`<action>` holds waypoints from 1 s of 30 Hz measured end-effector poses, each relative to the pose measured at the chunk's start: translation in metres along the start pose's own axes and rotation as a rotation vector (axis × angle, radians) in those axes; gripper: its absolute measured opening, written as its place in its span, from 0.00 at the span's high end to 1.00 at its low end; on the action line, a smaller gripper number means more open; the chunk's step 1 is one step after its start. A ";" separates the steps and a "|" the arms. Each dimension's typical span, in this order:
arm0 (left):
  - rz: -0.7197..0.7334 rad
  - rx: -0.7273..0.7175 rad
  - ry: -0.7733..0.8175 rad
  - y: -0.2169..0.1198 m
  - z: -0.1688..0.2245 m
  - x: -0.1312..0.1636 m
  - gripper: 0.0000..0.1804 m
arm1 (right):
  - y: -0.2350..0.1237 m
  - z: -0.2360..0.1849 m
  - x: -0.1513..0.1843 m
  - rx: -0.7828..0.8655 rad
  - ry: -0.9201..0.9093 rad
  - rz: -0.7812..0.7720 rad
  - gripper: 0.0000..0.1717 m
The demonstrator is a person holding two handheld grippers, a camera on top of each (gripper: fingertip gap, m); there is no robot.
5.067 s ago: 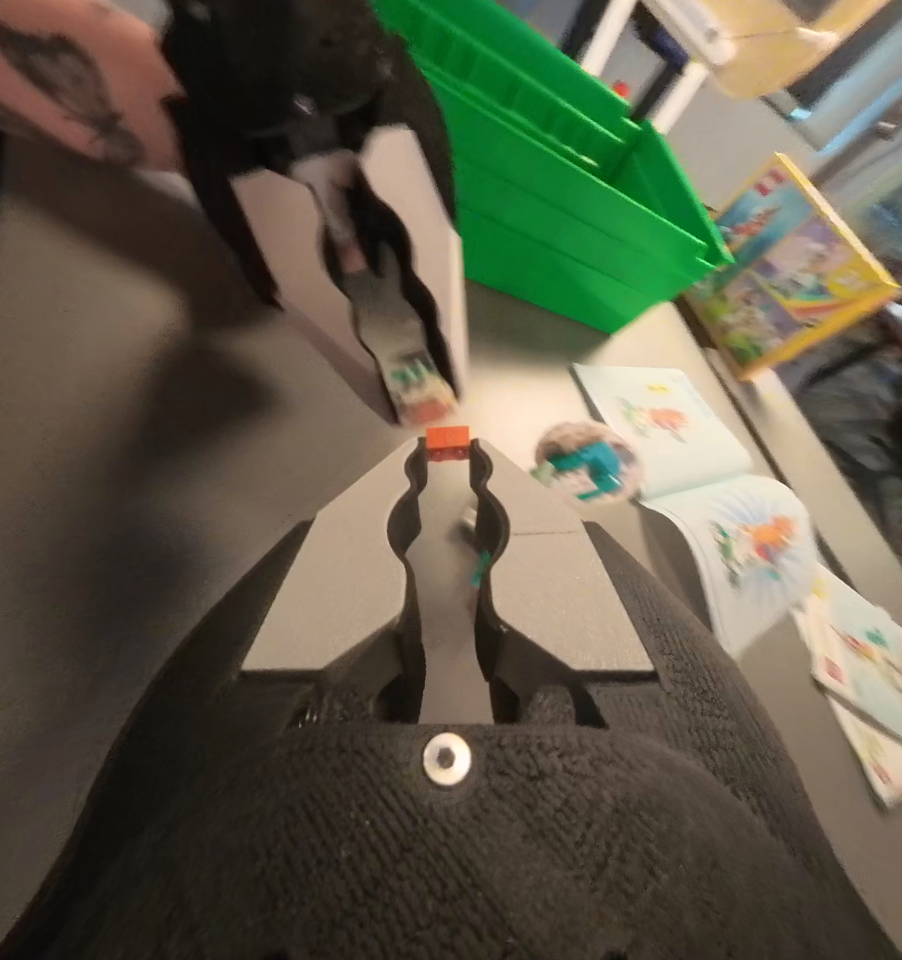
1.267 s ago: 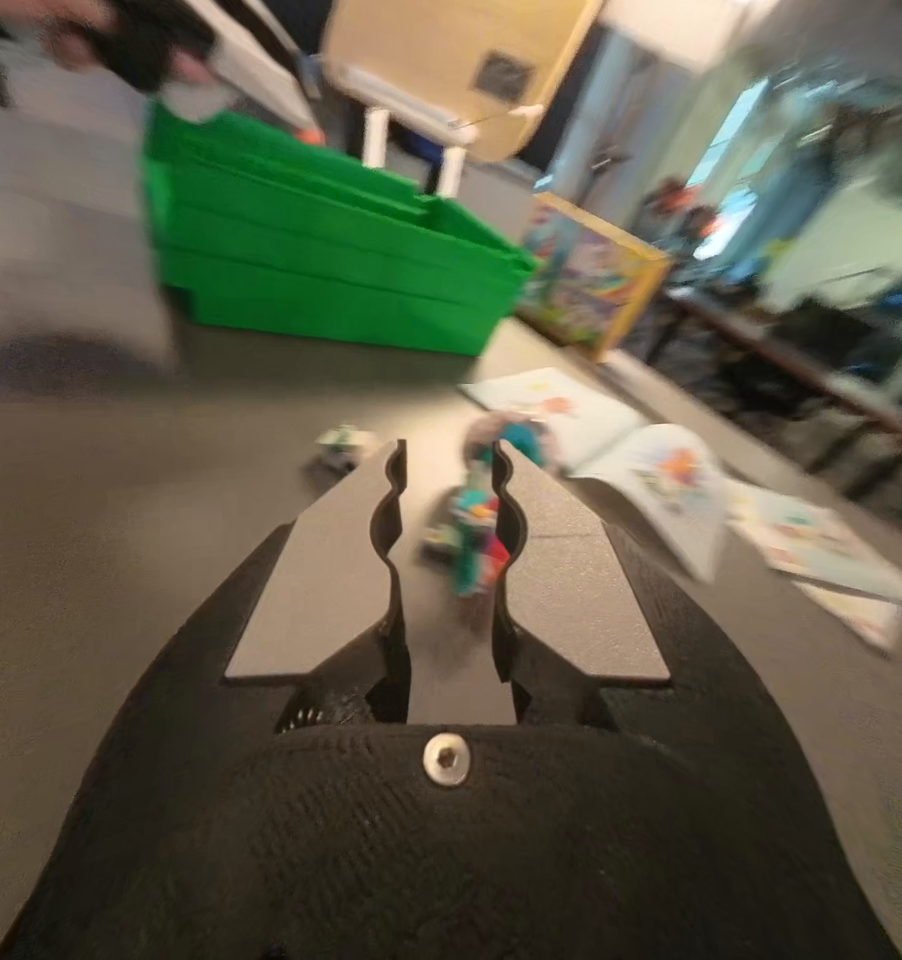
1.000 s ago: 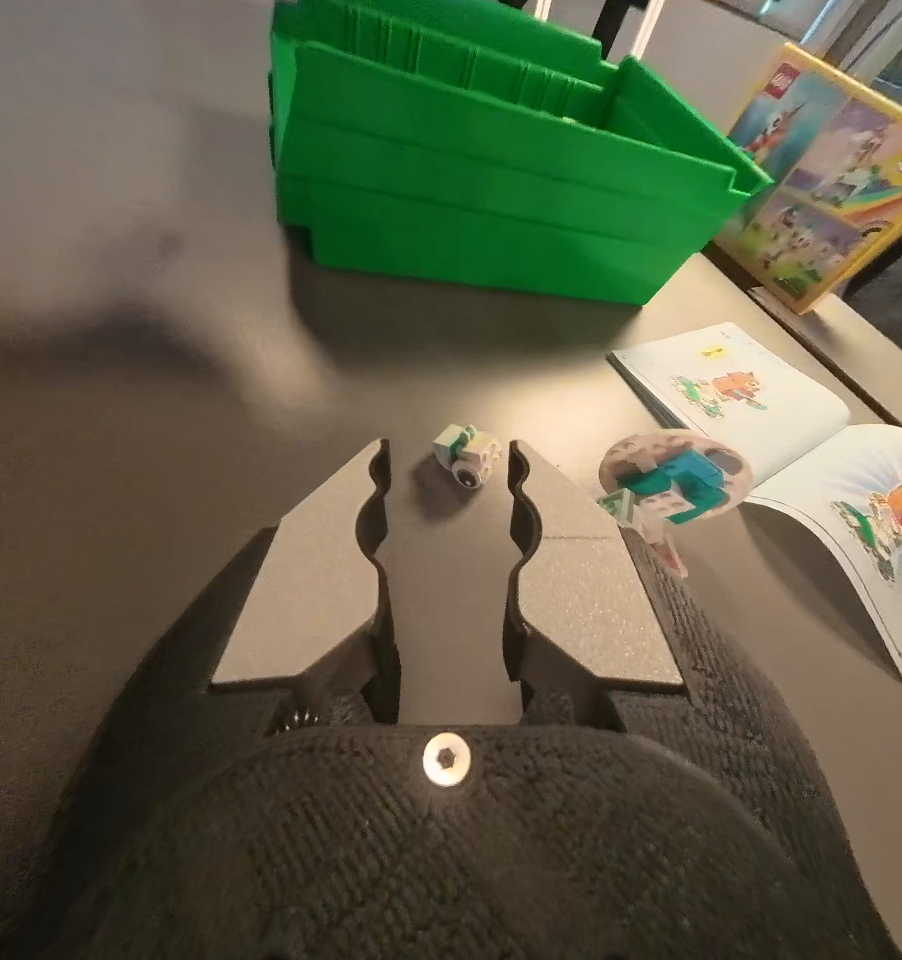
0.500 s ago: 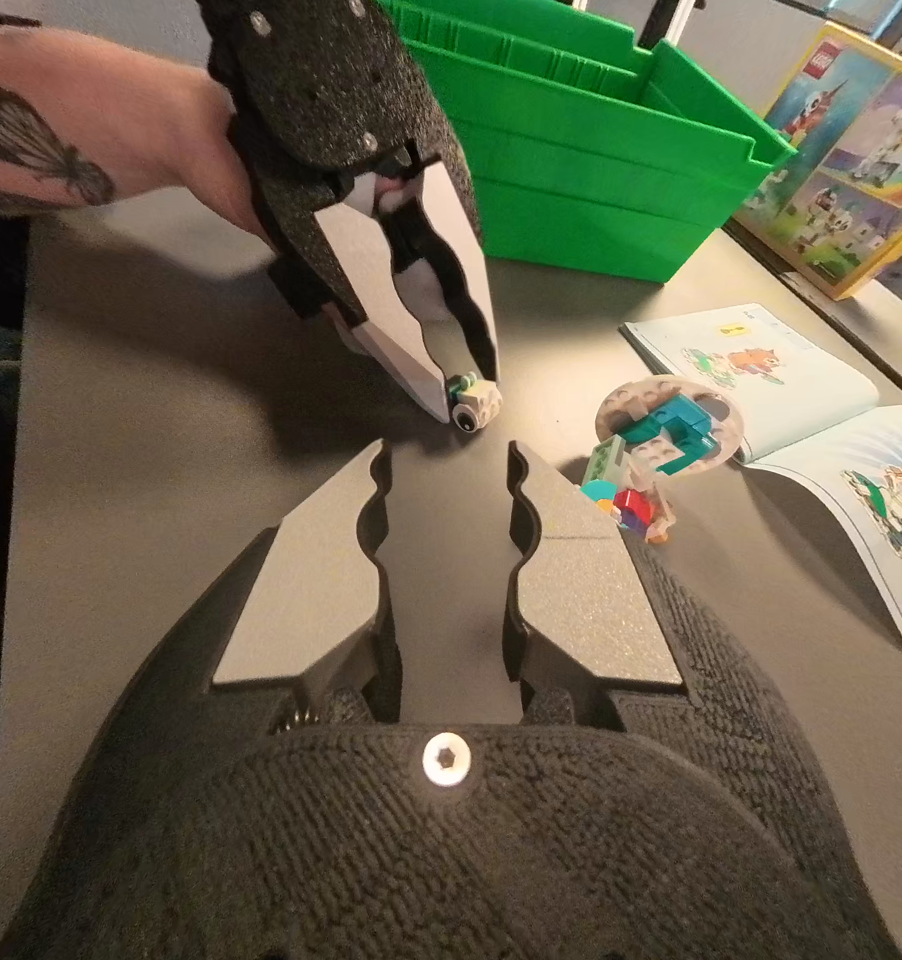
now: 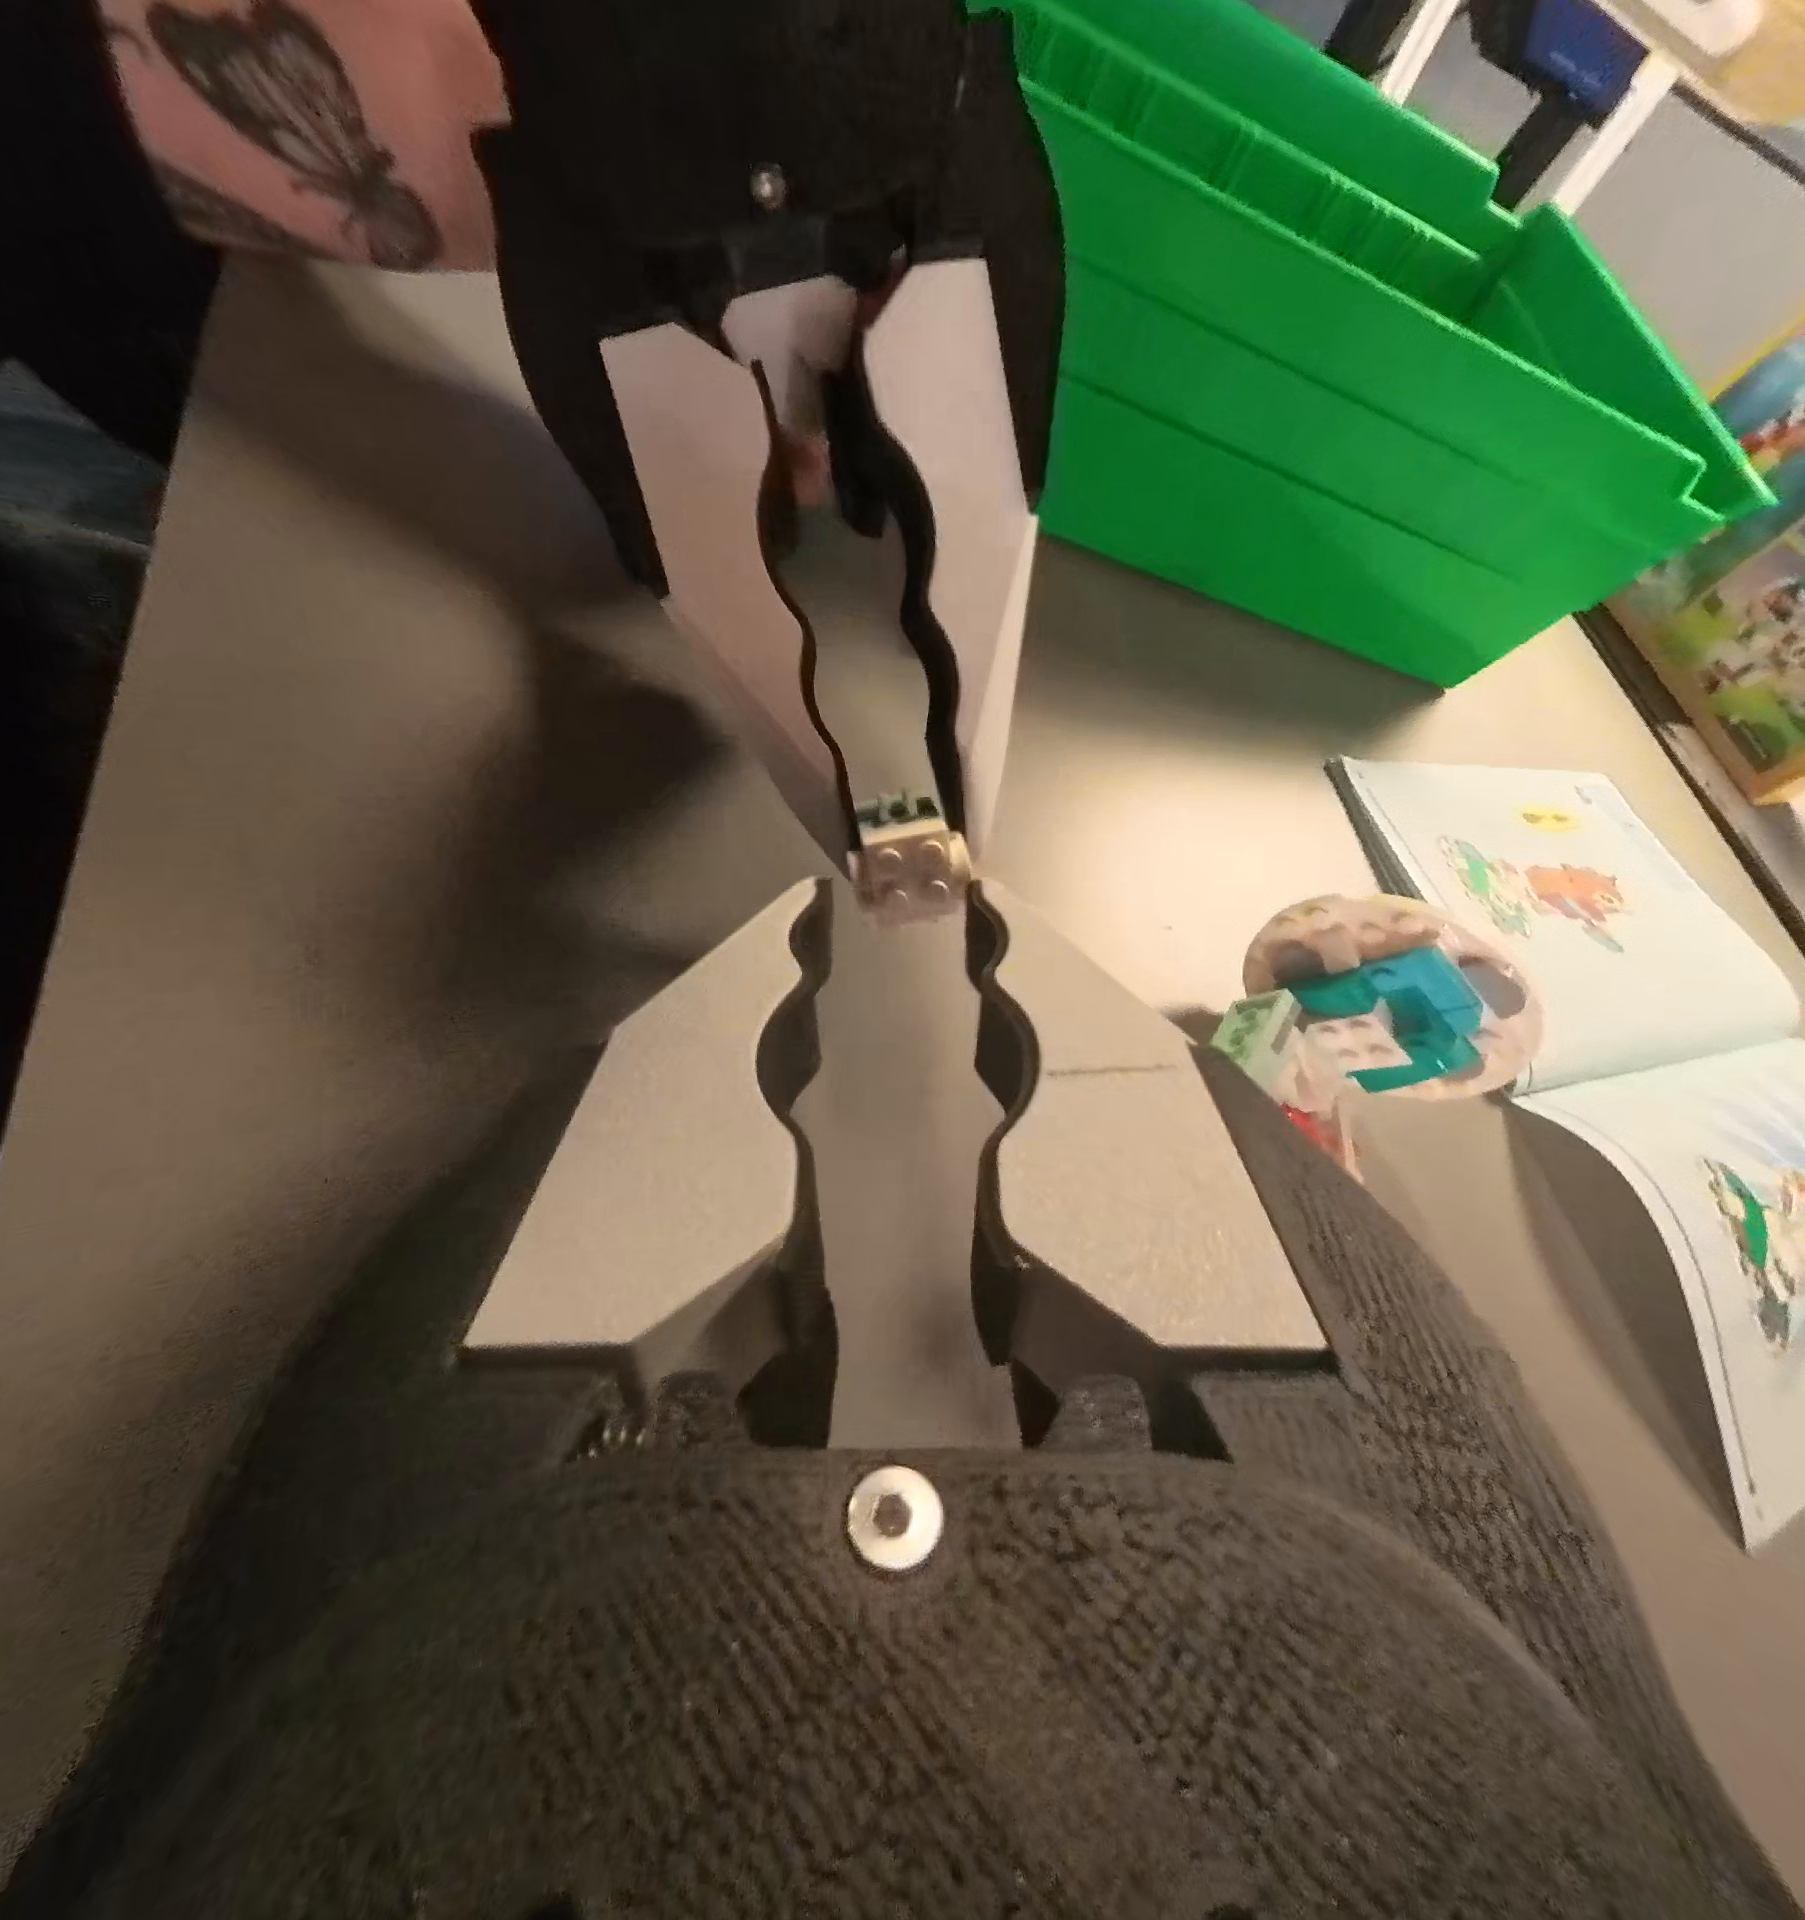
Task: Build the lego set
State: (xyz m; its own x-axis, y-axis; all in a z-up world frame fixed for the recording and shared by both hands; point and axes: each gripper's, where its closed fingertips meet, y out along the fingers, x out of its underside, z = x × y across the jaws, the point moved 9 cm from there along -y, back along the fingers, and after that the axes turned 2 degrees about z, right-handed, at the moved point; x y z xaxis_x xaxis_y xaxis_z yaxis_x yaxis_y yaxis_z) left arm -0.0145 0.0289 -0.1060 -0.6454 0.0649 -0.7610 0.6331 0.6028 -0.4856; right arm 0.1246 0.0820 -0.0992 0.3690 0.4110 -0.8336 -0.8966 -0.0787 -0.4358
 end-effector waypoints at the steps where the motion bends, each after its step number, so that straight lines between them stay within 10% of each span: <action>1: 0.015 0.003 0.022 -0.001 0.002 -0.001 0.91 | -0.002 0.000 -0.001 -0.007 -0.010 0.007 0.88; 7: 0.066 -0.002 0.090 -0.005 0.005 -0.005 0.91 | -0.001 -0.001 -0.004 -0.040 0.031 0.008 0.79; 16: 0.025 -0.251 0.666 -0.007 0.018 -0.011 0.91 | -0.005 0.017 -0.003 -0.159 0.563 0.156 0.88; 30: -0.100 -0.377 1.224 -0.001 0.030 -0.002 0.91 | 0.000 0.012 -0.007 -0.117 0.404 0.003 0.89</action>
State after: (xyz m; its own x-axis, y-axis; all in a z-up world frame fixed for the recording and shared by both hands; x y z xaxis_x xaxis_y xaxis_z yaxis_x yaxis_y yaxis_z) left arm -0.0013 0.0039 -0.1168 -0.7801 0.5701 0.2577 0.5294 0.8210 -0.2139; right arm 0.1189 0.0897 -0.0896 0.4532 0.0236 -0.8911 -0.8727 -0.1917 -0.4490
